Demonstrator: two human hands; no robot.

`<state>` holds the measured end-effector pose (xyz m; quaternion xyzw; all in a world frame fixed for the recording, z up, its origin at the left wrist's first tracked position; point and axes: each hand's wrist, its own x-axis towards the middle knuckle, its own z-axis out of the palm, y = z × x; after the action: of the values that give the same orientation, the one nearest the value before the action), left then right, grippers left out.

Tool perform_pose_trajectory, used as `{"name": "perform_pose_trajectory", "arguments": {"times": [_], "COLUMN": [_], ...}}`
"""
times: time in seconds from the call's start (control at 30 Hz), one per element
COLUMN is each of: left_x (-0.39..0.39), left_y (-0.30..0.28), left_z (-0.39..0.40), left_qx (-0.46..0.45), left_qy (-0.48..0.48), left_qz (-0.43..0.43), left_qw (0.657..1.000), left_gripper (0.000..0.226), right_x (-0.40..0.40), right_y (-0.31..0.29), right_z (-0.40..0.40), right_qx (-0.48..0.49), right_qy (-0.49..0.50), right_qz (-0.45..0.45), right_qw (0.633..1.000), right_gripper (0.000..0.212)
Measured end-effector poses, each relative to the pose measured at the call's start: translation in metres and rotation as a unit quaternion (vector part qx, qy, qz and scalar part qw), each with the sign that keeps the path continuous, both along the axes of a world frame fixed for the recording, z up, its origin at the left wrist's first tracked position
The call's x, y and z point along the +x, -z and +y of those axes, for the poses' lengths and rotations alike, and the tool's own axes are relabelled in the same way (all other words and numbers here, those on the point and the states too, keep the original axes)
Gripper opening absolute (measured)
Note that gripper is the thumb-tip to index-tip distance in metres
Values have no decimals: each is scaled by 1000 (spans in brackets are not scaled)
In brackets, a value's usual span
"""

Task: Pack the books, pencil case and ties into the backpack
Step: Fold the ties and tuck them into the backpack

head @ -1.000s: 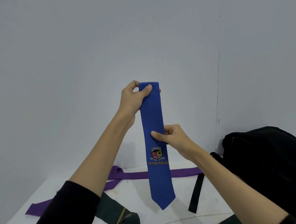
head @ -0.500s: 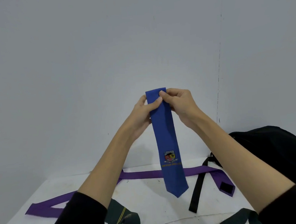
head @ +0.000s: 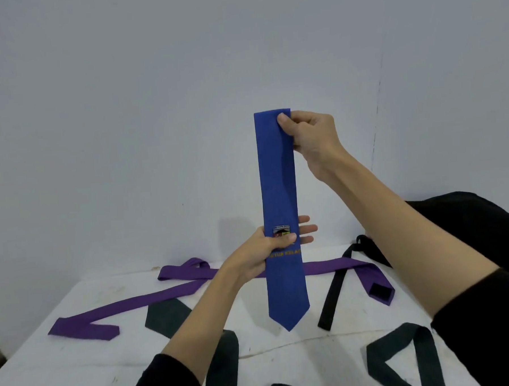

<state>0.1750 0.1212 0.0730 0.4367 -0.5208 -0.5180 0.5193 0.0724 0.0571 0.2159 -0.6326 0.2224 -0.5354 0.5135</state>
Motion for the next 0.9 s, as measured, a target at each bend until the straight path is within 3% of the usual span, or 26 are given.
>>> {"name": "perform_pose_trajectory", "arguments": {"times": [0.2, 0.43, 0.7, 0.9], "left_x": [11, 24, 22, 21], "left_y": [43, 64, 61, 30], "left_z": [2, 4, 3, -1], "left_qx": [59, 80, 100, 41], "left_qy": [4, -64, -42, -50], "left_qz": [-18, -67, -25, -50], "left_qw": [998, 992, 994, 997], "left_gripper": [27, 26, 23, 27], "right_x": [1, 3, 2, 0], "right_y": [-2, 0, -4, 0], "right_z": [3, 4, 6, 7], "right_qx": [18, 16, 10, -2], "right_qy": [5, -3, -2, 1], "right_qz": [-12, -16, -22, -10], "right_qw": [1000, 1000, 1000, 1000], "right_gripper": [15, 13, 11, 14]}}
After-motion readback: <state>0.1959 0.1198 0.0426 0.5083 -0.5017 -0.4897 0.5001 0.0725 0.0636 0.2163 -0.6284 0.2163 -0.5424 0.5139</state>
